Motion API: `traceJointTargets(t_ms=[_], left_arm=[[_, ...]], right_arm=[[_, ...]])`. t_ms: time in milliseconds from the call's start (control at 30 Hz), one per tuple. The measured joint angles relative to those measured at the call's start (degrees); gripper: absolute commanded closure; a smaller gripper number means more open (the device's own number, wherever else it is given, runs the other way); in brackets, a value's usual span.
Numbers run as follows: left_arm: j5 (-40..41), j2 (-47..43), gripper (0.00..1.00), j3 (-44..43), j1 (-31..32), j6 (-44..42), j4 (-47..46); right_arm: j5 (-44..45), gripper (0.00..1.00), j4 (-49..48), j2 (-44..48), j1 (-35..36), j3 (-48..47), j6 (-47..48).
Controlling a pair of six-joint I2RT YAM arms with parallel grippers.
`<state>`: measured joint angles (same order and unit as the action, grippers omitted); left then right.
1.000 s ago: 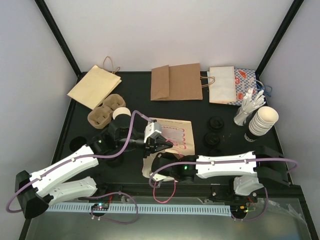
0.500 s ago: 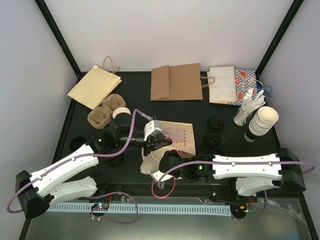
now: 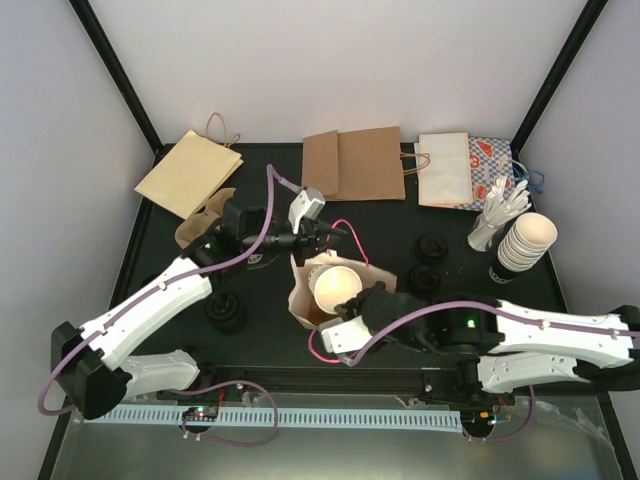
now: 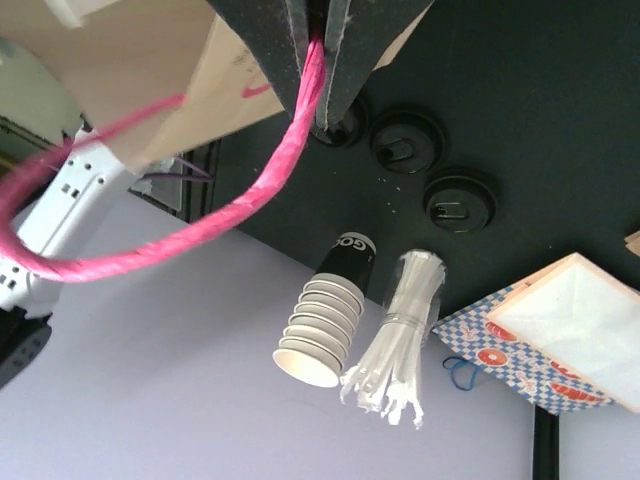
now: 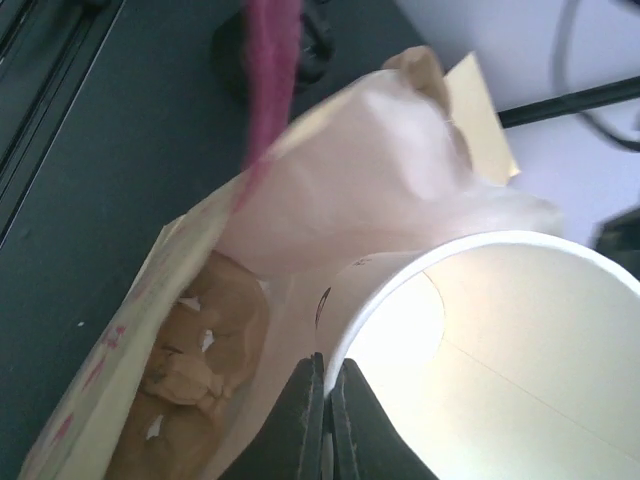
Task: Pack the takeout coffee
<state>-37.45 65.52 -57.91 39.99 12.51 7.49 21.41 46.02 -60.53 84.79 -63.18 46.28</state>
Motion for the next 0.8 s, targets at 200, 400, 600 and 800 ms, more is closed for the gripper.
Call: traceJointTargets(t_ms=[200,400,600,800], left_arm=[[-2.4,3.8,0.98,-1.7,-2.0,2.6,0.2],[-5.6,3.7,0.98,-1.7,-2.1,2.9,0.2],[-7.2,1.1,0.99,-1.7,-2.1,1.5,0.2],[-8.2,-3.6,0.98,0.9,-2.0,-0.5,-2.1]], right_arm=[[0.5,0.99,2.2,2.9,0.0,-3.5,-4.3],[0.0,0.99,6.0,0.9,-0.9,-3.6,-8.3],[0.0,0.99,7.6,-1.1,-1.6,-2.8,-9.5],[0.0,0.99,7.5,-5.3,-2.0,-2.4,-8.8]])
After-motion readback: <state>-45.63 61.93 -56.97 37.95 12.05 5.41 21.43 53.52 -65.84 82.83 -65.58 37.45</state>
